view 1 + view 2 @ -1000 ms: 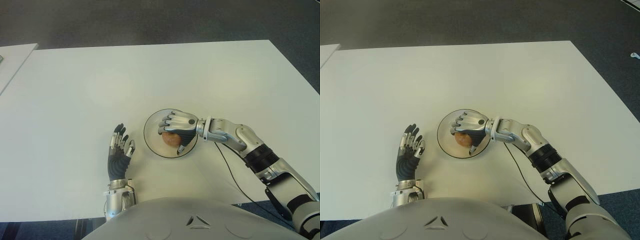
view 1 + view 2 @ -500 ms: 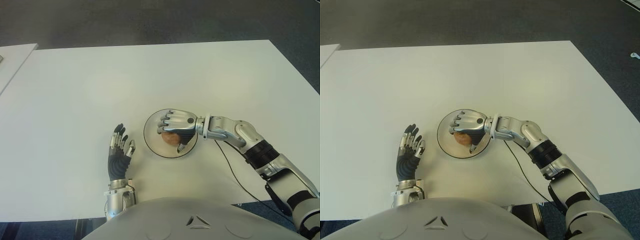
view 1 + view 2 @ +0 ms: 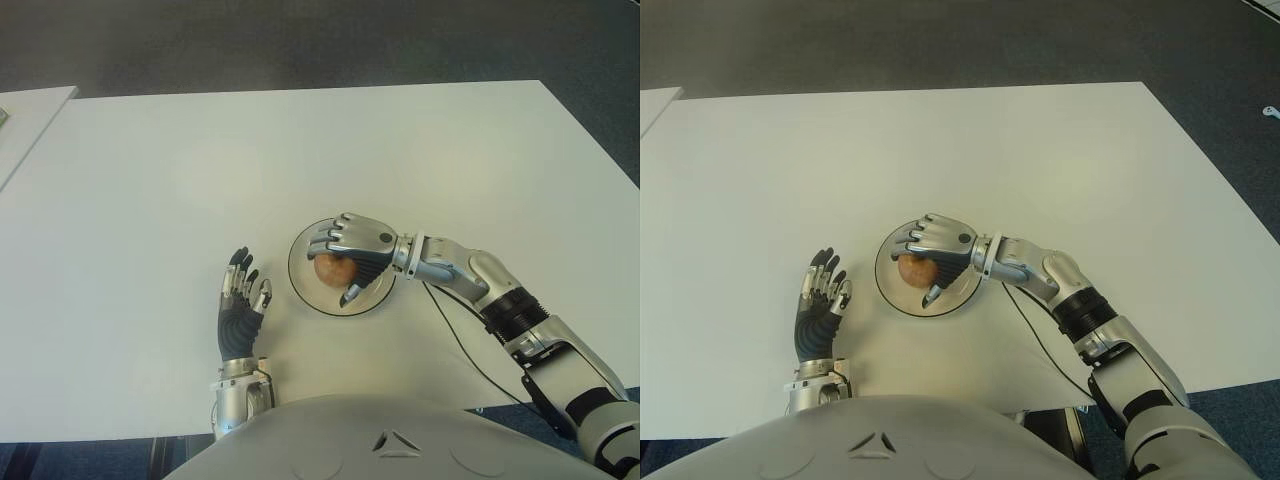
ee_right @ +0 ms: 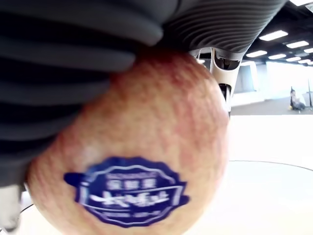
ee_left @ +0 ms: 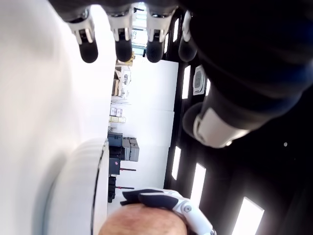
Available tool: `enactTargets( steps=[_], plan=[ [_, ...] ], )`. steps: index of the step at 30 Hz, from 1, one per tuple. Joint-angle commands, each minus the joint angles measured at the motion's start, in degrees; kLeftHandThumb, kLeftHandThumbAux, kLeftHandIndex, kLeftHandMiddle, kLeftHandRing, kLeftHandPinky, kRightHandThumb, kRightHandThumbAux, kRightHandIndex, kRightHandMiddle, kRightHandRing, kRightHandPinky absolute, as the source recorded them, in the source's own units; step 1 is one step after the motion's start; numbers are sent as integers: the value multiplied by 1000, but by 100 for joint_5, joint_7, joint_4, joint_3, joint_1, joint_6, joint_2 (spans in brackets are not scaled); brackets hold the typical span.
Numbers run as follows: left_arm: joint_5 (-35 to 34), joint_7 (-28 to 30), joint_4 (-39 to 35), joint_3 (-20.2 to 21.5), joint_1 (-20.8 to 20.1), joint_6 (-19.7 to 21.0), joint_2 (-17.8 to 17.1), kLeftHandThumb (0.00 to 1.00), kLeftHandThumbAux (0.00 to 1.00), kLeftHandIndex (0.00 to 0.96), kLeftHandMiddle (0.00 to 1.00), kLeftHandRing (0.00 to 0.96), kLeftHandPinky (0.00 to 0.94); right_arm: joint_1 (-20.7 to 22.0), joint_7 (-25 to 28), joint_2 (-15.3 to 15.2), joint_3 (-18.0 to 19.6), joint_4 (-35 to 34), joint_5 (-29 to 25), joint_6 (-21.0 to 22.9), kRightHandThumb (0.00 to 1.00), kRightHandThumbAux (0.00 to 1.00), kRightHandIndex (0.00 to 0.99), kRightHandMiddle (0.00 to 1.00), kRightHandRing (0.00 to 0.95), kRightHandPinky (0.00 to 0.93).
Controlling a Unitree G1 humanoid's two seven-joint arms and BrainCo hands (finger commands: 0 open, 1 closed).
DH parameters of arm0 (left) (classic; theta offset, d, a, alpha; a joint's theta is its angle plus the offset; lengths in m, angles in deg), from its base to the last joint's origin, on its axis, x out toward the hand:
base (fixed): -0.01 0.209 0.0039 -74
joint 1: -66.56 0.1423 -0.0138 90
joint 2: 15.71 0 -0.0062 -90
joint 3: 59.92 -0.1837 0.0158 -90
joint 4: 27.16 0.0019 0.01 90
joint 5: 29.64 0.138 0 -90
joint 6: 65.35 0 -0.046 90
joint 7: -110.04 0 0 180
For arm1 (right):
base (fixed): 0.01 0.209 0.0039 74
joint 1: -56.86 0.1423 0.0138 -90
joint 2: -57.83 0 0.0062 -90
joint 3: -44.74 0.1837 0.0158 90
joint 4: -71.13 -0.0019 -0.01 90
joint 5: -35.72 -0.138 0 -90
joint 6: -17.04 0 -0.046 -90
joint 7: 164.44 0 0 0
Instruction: Put the apples into the plate.
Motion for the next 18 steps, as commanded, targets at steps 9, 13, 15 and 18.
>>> enactTargets(
  steps=[9, 13, 15, 18],
  plan=[
    [-169, 34, 135, -22, 7, 67, 206, 195, 730, 0, 0, 0, 0, 11, 207, -121, -9, -72, 17, 8, 24, 479, 1, 1, 0, 0],
    [-174, 35, 152, -22, -6, 56, 195, 195, 735, 0, 0, 0, 0, 11, 244, -117, 0, -68, 4, 9, 11, 463, 0, 0, 0, 0],
    [-110, -6, 155, -8, -10, 60, 196, 195, 736, 0, 0, 0, 0, 10, 283, -118, 7, -59, -37, 9, 12, 454, 0, 0, 0, 0],
    [-70, -25, 160, 3, -17, 56, 192, 194, 738, 0, 0, 0, 0, 11, 335, -118, 12, -50, -81, 9, 14, 441, 0, 0, 0, 0]
  ],
)
